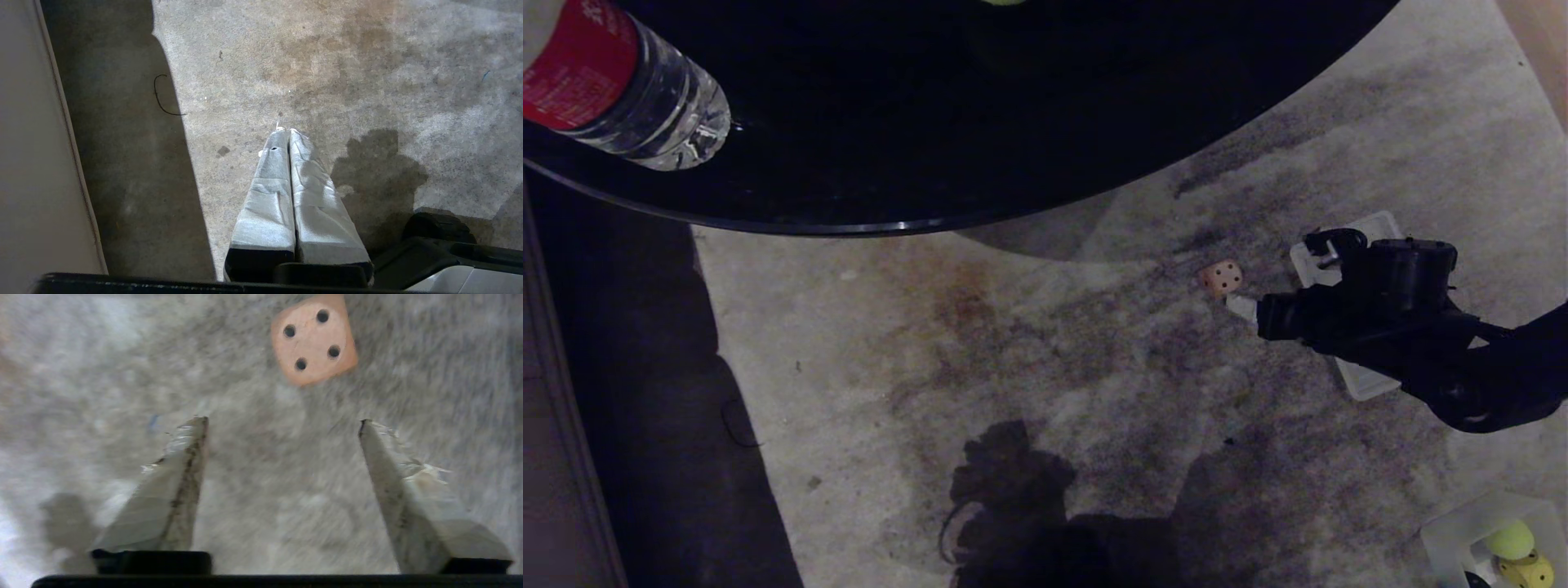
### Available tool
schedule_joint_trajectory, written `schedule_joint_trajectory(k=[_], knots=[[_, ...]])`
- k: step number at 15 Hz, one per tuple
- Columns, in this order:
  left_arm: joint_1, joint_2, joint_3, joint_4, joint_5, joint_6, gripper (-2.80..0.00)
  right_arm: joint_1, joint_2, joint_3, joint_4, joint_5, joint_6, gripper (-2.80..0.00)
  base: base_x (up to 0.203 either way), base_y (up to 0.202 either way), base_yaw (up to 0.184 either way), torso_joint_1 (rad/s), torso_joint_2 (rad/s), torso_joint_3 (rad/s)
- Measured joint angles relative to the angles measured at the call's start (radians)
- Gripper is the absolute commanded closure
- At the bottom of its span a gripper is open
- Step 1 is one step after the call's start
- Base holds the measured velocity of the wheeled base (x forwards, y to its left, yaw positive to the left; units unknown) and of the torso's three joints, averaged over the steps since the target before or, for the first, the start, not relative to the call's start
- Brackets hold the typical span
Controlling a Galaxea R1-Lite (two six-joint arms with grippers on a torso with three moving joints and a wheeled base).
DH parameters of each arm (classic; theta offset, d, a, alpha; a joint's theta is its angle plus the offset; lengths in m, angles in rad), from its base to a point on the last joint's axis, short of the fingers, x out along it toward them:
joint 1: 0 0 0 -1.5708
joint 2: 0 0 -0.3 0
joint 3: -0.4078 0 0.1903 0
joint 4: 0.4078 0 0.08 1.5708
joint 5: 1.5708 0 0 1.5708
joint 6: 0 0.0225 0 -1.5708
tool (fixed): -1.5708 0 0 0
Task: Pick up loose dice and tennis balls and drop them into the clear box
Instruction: Pick up toys out of the box
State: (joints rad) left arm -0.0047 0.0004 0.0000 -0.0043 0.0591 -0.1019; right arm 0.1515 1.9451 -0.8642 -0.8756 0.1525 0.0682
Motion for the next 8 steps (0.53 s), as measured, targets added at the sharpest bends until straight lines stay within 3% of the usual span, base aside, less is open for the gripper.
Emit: schedule_joint_trajectory(k=[8], knots=[[0.000, 0.000, 0.000, 0.000, 0.000, 0.000, 0.00, -0.004, 0.194, -0.167, -0.132, -0.002, -0.014, -2.80, 0.000, 0.000, 0.000, 0.000, 0.00, 0.000]])
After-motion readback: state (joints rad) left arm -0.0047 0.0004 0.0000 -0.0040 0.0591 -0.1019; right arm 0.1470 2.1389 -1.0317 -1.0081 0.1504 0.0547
